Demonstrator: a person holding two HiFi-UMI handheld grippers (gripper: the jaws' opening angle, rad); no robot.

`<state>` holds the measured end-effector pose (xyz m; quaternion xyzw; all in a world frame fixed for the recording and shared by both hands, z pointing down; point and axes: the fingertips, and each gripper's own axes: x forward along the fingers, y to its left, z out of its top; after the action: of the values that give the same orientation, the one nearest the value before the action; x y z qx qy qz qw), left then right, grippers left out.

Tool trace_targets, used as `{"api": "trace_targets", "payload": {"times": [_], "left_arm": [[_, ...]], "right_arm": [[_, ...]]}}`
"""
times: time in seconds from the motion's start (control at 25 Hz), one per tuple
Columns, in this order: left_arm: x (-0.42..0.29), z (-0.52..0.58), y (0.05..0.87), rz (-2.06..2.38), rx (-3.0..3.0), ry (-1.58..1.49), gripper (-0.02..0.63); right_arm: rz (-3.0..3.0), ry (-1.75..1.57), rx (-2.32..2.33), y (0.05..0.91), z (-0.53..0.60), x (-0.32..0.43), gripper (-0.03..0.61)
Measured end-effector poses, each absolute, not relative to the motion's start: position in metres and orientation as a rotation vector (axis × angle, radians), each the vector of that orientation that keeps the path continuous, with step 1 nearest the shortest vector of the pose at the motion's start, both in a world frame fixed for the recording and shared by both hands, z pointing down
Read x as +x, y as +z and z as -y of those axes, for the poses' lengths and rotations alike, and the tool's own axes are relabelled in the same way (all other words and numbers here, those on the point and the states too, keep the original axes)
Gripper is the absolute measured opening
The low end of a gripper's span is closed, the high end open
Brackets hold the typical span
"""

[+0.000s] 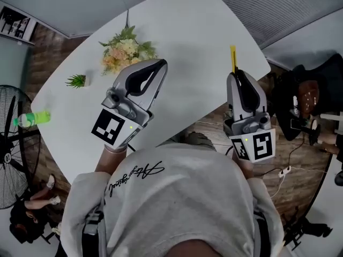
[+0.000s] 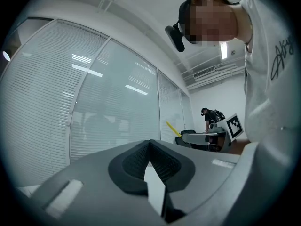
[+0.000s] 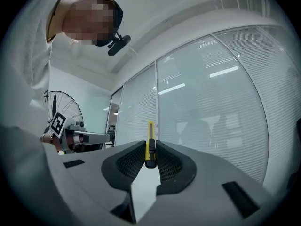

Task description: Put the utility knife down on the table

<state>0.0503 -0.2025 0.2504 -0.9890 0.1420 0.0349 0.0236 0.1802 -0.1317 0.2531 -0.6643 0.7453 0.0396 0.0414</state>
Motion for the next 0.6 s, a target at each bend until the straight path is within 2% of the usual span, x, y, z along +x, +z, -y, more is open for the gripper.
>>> {"api": "trace_targets", "payload": {"times": [0.6], "left_arm": [[0.091, 0.215, 0.257, -0.776, -3.024, 0.078, -0.002]], "right_arm": [[-2.517, 0.061, -1.769, 0.264, 0.173, 0.23, 0.067]]}}
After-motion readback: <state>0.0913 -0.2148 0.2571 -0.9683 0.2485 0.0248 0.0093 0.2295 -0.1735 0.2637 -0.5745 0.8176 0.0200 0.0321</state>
